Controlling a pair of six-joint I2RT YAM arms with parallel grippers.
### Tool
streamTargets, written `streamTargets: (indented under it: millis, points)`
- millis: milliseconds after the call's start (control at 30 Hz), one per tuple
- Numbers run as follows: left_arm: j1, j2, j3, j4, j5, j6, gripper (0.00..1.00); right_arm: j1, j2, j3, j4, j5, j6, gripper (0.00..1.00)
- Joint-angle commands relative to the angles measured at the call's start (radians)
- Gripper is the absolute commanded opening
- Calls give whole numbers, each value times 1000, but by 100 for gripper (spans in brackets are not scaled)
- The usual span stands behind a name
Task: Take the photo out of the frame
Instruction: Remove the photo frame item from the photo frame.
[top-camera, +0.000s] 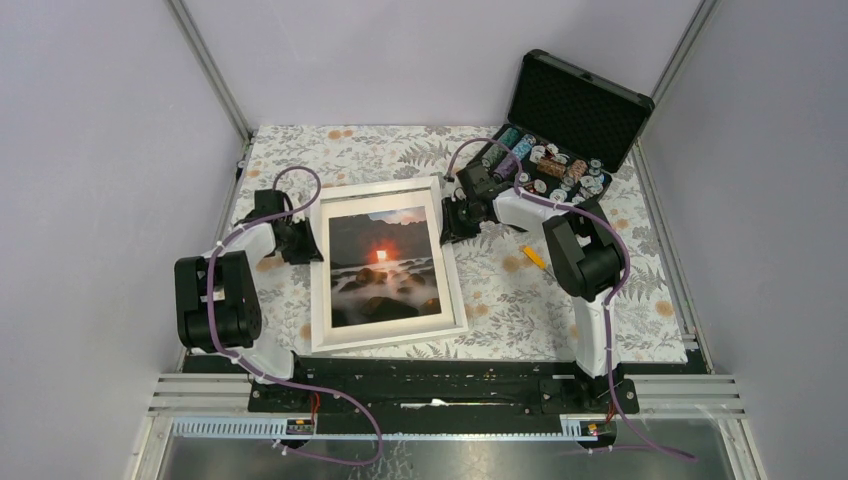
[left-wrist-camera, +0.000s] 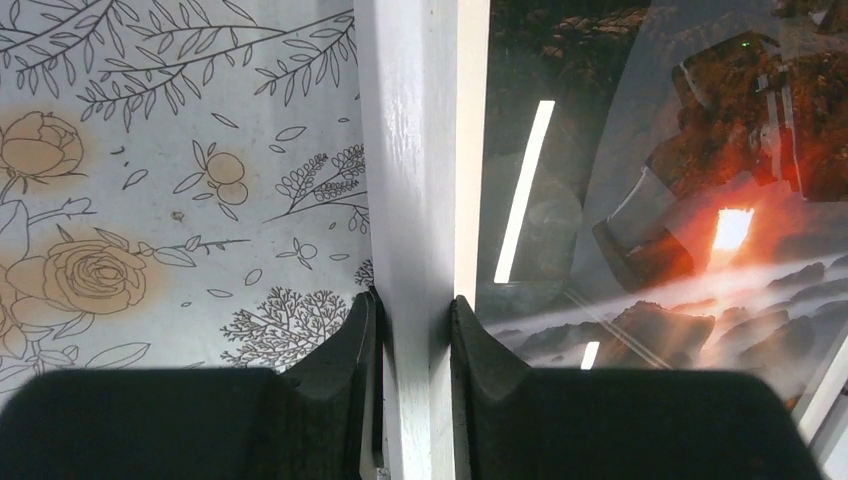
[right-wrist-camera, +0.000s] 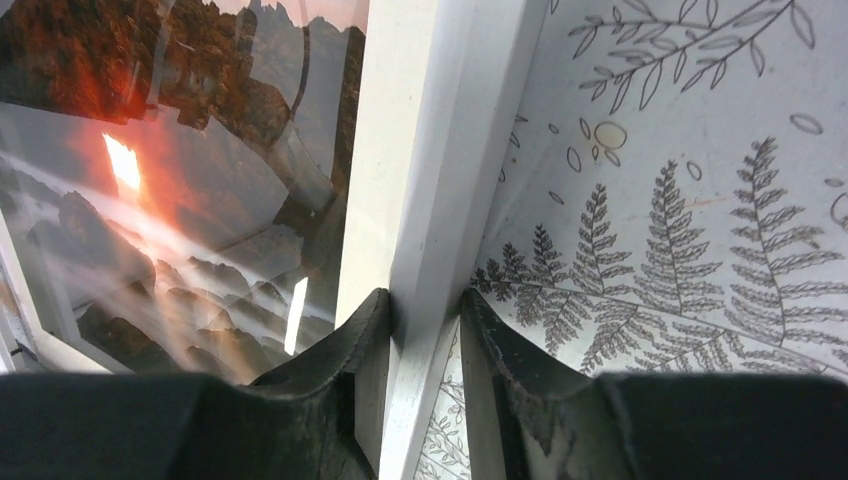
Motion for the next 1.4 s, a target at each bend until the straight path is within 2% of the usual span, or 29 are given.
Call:
streamTargets:
  millis: [0,133,1367]
  points:
    - [-4,-36,90,-56,68,0,0,23,-41,23,-98,-55,26,13]
    - [-3,-11,139,-93,80,-7,0,22,-29,70,-124,-51,25,13]
    - [8,285,316,51,43,-2,0,-22,219,413,-160,46,-44,10]
